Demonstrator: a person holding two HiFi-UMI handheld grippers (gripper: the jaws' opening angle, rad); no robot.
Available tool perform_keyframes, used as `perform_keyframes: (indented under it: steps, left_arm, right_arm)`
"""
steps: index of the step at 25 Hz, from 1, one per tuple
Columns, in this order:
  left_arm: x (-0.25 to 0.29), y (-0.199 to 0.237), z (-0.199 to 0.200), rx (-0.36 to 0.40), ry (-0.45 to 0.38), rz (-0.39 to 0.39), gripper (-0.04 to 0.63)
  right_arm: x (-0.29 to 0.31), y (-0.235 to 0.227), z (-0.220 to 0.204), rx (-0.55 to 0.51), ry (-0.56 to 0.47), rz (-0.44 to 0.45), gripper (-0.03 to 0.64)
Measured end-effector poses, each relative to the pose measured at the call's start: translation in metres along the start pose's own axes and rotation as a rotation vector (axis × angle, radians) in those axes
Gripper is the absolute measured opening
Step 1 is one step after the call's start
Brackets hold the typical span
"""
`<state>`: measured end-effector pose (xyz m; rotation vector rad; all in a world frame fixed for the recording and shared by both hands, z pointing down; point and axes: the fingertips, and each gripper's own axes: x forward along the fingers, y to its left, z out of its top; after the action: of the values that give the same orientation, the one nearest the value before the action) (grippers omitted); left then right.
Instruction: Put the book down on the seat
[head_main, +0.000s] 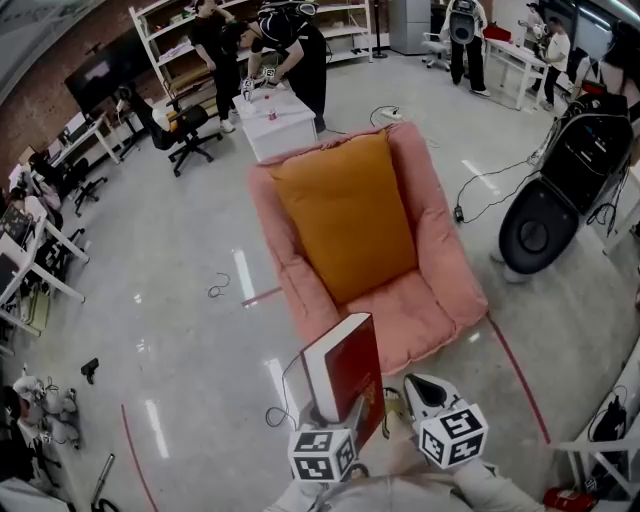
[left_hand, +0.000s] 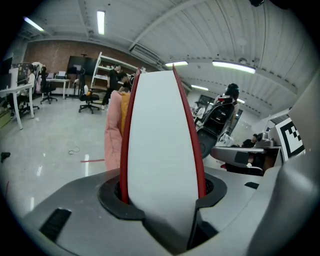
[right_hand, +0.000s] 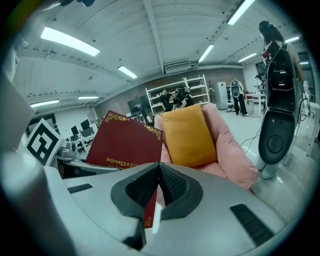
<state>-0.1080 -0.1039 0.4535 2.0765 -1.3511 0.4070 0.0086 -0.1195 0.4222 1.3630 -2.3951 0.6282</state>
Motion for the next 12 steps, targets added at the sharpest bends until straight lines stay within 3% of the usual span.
perform_keyframes:
  steps: [12]
  left_arm:
    - [0.107, -0.003, 0.025, -0.055, 0.096, 0.019, 0.255]
  right_arm:
    - [0.059, -0.083, 0.011, 0.019, 0.109, 0.031, 0.005]
